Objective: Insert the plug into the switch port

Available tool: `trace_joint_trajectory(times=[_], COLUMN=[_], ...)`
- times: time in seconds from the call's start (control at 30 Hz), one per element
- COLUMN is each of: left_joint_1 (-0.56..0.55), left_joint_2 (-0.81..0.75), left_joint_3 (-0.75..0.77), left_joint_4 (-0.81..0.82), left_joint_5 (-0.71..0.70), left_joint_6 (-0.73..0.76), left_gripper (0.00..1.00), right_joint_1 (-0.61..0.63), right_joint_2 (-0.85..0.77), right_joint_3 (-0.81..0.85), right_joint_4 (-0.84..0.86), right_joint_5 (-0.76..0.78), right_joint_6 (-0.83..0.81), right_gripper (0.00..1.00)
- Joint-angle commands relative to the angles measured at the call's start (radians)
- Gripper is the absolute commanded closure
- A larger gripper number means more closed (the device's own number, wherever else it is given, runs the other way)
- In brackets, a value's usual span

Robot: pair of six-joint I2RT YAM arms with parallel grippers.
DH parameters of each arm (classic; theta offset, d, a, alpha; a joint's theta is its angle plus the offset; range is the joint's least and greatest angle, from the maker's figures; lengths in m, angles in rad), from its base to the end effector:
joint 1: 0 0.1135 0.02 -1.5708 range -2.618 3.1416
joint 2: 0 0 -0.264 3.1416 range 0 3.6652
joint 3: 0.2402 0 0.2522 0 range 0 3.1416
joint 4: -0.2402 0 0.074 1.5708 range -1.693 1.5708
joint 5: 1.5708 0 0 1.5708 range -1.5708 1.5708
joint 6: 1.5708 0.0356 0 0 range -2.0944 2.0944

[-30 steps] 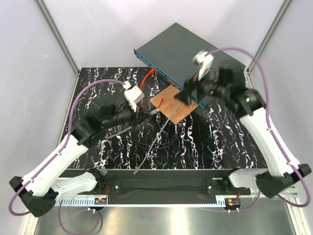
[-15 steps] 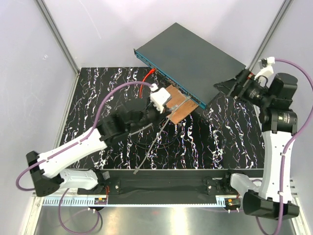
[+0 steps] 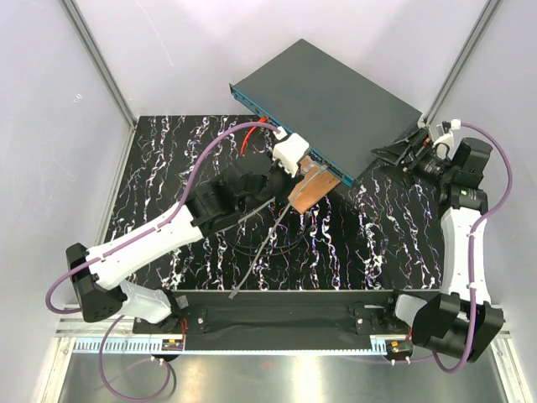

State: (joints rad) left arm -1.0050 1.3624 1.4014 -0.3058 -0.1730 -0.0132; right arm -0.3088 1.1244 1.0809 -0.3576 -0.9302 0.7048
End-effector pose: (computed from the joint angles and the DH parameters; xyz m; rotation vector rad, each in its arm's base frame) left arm 0.1730 -0.2610 0.4125 0.7791 1.6996 -0.5528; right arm 0.2383 -0.0461 0.3637 0.3657 1.9431 1.1676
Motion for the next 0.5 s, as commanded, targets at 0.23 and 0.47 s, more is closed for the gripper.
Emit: trace_joint_trajectory(times=[0.23, 0.47], left_joint_1=[0.002, 0.012], left_joint_2=[-0.025, 0.015], left_joint_3=[-0.03, -0.028], left_joint_4=[0.108, 0.14], left_joint_5=[-0.025, -0.014], left_joint_6=[-0.002, 0.007], left_gripper=[1.0, 1.0], right_joint_1=[0.002, 0.004], right_joint_2=[0.087, 0.086], right_joint_3=[-0.084, -0.122], right_joint_4=[0.457, 0.486], right_joint_5=[-0.076, -0.062], right_joint_6=[0.182, 0.186], right_gripper=[0.0, 0.0])
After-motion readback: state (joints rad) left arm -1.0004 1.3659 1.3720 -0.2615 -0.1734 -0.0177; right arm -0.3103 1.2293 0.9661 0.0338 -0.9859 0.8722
